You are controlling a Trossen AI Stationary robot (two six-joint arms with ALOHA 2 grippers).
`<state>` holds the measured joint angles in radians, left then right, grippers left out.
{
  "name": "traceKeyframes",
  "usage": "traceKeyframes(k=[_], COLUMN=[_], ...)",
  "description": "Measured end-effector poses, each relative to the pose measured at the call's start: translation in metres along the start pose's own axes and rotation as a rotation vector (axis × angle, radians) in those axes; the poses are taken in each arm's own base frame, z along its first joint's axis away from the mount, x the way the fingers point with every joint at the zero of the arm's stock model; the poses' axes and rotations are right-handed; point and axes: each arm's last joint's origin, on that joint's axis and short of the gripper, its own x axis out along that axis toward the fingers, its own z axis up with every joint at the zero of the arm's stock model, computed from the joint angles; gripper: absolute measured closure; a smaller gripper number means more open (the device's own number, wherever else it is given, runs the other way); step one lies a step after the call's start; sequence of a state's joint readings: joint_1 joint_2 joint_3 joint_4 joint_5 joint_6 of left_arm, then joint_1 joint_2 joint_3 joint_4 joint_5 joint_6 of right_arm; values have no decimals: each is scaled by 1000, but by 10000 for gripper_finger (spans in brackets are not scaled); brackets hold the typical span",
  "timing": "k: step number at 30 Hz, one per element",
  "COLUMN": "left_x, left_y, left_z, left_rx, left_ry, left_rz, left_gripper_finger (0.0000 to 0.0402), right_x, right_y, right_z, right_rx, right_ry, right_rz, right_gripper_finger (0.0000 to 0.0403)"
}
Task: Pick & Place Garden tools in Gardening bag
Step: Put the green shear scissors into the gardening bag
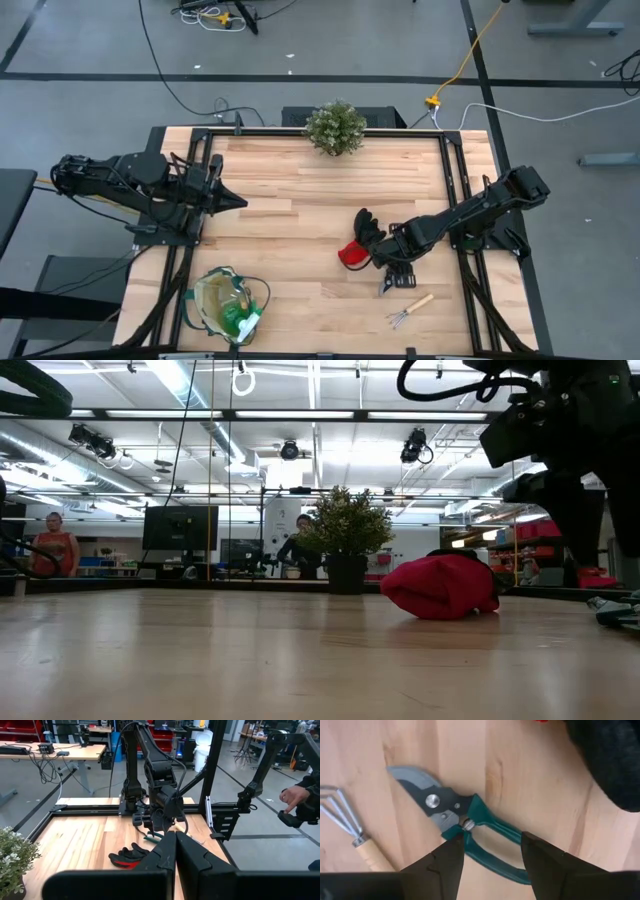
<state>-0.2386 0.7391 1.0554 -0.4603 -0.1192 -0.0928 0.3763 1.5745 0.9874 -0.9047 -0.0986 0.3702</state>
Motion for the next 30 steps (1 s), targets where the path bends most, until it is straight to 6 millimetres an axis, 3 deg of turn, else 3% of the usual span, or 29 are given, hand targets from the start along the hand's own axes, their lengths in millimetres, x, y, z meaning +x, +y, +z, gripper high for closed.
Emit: traceKeyframes(k=[6,16,30], left_x=[0,0,0], left_y=[0,0,0], left_z=[0,0,0], left_rx=[0,0,1], left_ry=[-2,-2,-1], left_rz=[11,18,18], left_gripper_finger=[386,386,385], right_x=[0,0,5], right_y=[0,-4,8], right_z=[-3,-7,-13], right_rx=[-90,-476,-679], right_ry=[38,71,79], right_rz=[13,-60,21], right_gripper_finger=[206,206,206])
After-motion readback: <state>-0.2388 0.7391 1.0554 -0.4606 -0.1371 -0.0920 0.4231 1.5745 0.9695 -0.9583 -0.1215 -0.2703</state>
